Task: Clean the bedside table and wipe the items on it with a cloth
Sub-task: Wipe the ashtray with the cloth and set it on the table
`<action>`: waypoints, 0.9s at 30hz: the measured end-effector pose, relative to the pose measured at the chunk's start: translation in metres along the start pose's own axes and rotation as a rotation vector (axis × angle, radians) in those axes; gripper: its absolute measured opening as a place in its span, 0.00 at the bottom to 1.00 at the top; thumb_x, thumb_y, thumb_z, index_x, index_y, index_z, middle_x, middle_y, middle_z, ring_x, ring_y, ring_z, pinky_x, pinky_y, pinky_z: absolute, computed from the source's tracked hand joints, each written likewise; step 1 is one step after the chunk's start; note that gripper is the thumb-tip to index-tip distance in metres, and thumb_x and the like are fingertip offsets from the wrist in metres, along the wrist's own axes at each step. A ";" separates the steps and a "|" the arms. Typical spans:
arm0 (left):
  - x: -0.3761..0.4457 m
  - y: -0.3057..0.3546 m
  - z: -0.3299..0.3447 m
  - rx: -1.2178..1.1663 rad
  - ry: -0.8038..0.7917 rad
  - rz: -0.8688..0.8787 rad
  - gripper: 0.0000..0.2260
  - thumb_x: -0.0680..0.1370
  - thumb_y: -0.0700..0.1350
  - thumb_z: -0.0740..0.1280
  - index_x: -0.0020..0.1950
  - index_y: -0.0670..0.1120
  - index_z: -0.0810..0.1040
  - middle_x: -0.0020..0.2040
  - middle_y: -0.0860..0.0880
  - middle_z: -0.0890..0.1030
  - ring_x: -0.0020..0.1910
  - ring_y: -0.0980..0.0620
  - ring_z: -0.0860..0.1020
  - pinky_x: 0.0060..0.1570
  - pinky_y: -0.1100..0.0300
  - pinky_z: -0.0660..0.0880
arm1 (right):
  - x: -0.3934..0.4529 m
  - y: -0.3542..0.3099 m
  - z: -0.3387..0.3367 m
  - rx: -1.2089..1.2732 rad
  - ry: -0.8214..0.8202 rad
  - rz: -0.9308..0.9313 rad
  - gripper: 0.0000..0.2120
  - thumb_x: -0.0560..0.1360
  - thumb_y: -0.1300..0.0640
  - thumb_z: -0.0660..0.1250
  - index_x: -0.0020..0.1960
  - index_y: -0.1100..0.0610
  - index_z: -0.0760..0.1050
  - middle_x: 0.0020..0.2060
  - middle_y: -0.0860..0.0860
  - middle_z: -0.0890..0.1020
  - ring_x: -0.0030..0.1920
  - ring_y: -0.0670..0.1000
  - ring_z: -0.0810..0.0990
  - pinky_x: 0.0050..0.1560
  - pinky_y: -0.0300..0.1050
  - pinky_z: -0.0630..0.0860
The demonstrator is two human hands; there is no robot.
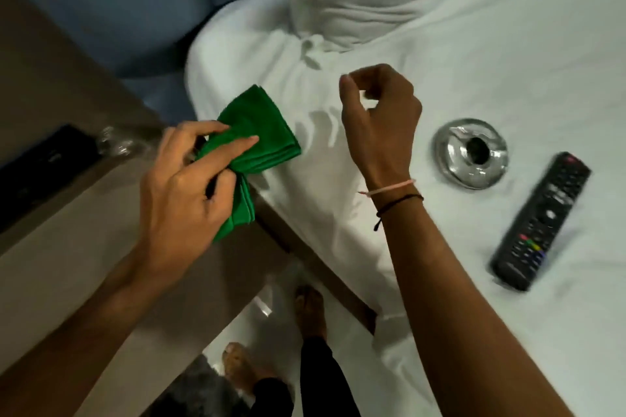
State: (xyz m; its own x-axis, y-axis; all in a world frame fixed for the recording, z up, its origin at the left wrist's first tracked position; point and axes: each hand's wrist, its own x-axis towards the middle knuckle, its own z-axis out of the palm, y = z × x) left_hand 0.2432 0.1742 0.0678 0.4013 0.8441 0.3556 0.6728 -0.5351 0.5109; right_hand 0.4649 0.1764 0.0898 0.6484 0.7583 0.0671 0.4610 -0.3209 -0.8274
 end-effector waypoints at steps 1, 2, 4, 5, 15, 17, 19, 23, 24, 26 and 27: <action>0.010 0.011 0.006 0.003 0.001 0.019 0.19 0.74 0.30 0.64 0.61 0.45 0.84 0.59 0.39 0.79 0.51 0.39 0.76 0.52 0.53 0.73 | 0.004 0.014 -0.011 -0.116 0.031 -0.010 0.12 0.77 0.51 0.68 0.56 0.57 0.80 0.54 0.52 0.80 0.56 0.51 0.77 0.54 0.34 0.69; 0.022 0.024 0.017 -0.001 -0.007 0.054 0.19 0.74 0.30 0.65 0.60 0.45 0.84 0.58 0.38 0.79 0.52 0.39 0.76 0.52 0.54 0.72 | 0.008 0.031 -0.028 -0.254 0.074 -0.005 0.16 0.76 0.49 0.67 0.61 0.55 0.78 0.61 0.54 0.77 0.62 0.54 0.73 0.58 0.37 0.68; 0.038 0.045 0.033 -0.008 -0.023 0.101 0.19 0.74 0.29 0.65 0.60 0.44 0.84 0.58 0.38 0.79 0.52 0.38 0.76 0.52 0.55 0.72 | 0.012 0.059 -0.051 -0.553 0.148 0.032 0.24 0.75 0.45 0.65 0.69 0.52 0.73 0.70 0.57 0.70 0.72 0.59 0.66 0.68 0.52 0.66; 0.045 0.054 0.043 -0.013 -0.032 0.116 0.19 0.74 0.29 0.65 0.60 0.44 0.84 0.58 0.38 0.79 0.53 0.37 0.76 0.51 0.54 0.72 | 0.012 0.071 -0.062 -0.669 0.153 0.067 0.28 0.75 0.43 0.64 0.72 0.51 0.70 0.74 0.60 0.66 0.76 0.61 0.62 0.72 0.58 0.63; 0.063 0.086 0.085 -0.037 -0.078 0.128 0.20 0.74 0.29 0.64 0.61 0.44 0.83 0.59 0.38 0.80 0.56 0.36 0.76 0.49 0.53 0.73 | 0.007 0.116 -0.079 -0.659 0.141 0.137 0.32 0.75 0.35 0.60 0.77 0.45 0.65 0.73 0.59 0.67 0.71 0.60 0.66 0.67 0.54 0.68; 0.063 0.080 0.075 -0.063 -0.043 0.105 0.21 0.74 0.28 0.63 0.62 0.44 0.82 0.58 0.37 0.79 0.56 0.36 0.76 0.54 0.56 0.72 | 0.007 0.105 -0.074 -0.496 0.168 0.100 0.32 0.75 0.35 0.62 0.76 0.45 0.66 0.71 0.57 0.69 0.69 0.58 0.68 0.66 0.53 0.70; 0.062 0.069 0.056 -0.095 0.001 0.054 0.22 0.74 0.28 0.63 0.64 0.44 0.81 0.58 0.37 0.78 0.56 0.38 0.77 0.58 0.56 0.73 | 0.002 0.080 -0.059 -0.259 0.149 -0.006 0.31 0.75 0.37 0.64 0.75 0.48 0.68 0.67 0.54 0.73 0.66 0.54 0.71 0.66 0.50 0.71; 0.049 0.043 0.009 -0.139 0.126 -0.067 0.25 0.73 0.27 0.62 0.68 0.42 0.77 0.57 0.37 0.77 0.56 0.47 0.77 0.60 0.65 0.72 | -0.015 0.019 -0.017 0.357 -0.021 -0.078 0.28 0.76 0.43 0.64 0.73 0.53 0.72 0.63 0.47 0.79 0.64 0.46 0.77 0.65 0.39 0.73; 0.041 0.032 -0.009 -0.130 0.173 -0.103 0.26 0.73 0.27 0.61 0.70 0.42 0.76 0.56 0.37 0.77 0.56 0.50 0.77 0.59 0.65 0.72 | -0.022 0.003 0.001 0.504 -0.138 -0.023 0.28 0.76 0.42 0.63 0.73 0.53 0.72 0.65 0.48 0.79 0.65 0.46 0.77 0.66 0.39 0.73; 0.025 0.016 -0.032 -0.126 0.223 -0.166 0.27 0.74 0.28 0.61 0.72 0.42 0.73 0.57 0.38 0.77 0.55 0.54 0.75 0.57 0.63 0.73 | -0.036 -0.015 0.026 0.839 -0.374 0.232 0.29 0.75 0.40 0.62 0.72 0.53 0.73 0.66 0.51 0.79 0.67 0.50 0.77 0.68 0.49 0.73; 0.012 0.003 -0.051 -0.091 0.257 -0.211 0.27 0.74 0.29 0.61 0.73 0.42 0.72 0.57 0.39 0.76 0.55 0.55 0.74 0.57 0.63 0.73 | -0.050 -0.026 0.047 1.025 -0.530 0.418 0.29 0.75 0.40 0.62 0.72 0.54 0.73 0.64 0.53 0.79 0.65 0.53 0.76 0.67 0.55 0.72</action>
State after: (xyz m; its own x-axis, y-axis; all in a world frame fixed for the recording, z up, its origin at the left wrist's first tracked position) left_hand 0.2184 0.1805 0.1137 0.0820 0.9064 0.4144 0.6614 -0.3605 0.6577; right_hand 0.3916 0.1733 0.0815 0.1955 0.9177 -0.3460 -0.5683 -0.1815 -0.8025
